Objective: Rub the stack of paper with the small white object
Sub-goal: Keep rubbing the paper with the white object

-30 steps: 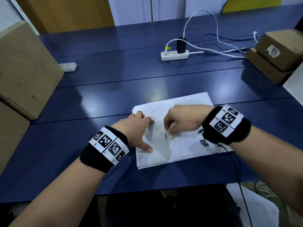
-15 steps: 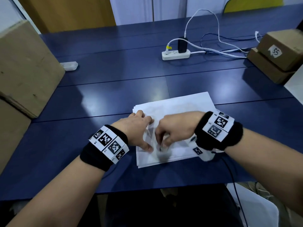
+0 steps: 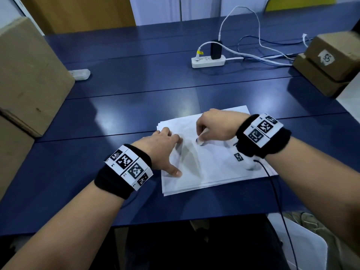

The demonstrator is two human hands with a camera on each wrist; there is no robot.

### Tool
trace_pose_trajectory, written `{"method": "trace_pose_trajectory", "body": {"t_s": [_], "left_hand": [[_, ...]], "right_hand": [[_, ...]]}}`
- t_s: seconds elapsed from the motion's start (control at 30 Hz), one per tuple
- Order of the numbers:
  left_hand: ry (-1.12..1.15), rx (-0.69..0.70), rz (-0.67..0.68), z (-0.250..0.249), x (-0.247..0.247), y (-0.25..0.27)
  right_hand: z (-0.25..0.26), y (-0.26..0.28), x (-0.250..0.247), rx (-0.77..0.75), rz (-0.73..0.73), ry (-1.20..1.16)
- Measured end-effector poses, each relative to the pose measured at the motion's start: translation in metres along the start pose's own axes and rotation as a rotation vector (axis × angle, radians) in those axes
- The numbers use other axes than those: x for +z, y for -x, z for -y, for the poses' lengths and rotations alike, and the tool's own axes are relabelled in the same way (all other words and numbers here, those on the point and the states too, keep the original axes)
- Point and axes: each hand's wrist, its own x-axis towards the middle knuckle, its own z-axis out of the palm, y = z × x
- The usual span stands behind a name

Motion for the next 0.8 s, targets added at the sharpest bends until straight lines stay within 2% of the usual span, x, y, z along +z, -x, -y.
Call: {"method": "trace_pose_trajectory", "body": {"t_s": [0.07,0.2,0.27,0.33,0.4,0.43,0.57,0.6,0.73,0.8], "left_hand": [[0.000,0.002,-0.001,0.000,0.001,0.000],[0.016,0.005,-0.008,0.002,0.002,-0.002],[0.018,0.007,-0.004,0.001,0.001,-0.003],[0.017,0.004,-0.004,0.001,0.001,-0.002],[0.018,0.002,-0.005,0.001,0.001,-0.002],[0.019,0.001,-0.009,0.002,0.002,-0.001],[0.039,0.005,-0.010,0.001,0.002,-0.002],[0.041,0.007,-0.006,0.001,0.001,-0.002],[0.044,-0.001,-0.001,0.000,0.000,0.001],[0.056,-0.009,0.003,0.000,-0.001,0.000]], "right_hand": [[-0.004,0.002,0.002,-0.001,-0.002,-0.010],[0.013,0.019,0.009,-0.147,0.264,0.008],[0.009,0.013,0.007,-0.117,0.183,0.029],[-0.002,0.004,0.000,-0.008,0.051,0.013],[-0.010,0.003,-0.001,0.048,-0.006,-0.012],[-0.009,0.006,0.001,0.027,0.006,-0.020],[0.009,0.030,0.012,-0.101,0.239,-0.040],[0.009,0.031,0.012,-0.096,0.229,-0.040],[-0.007,0.019,-0.001,0.050,0.000,0.057],[-0.009,0.017,-0.002,0.028,-0.018,0.092]]}}
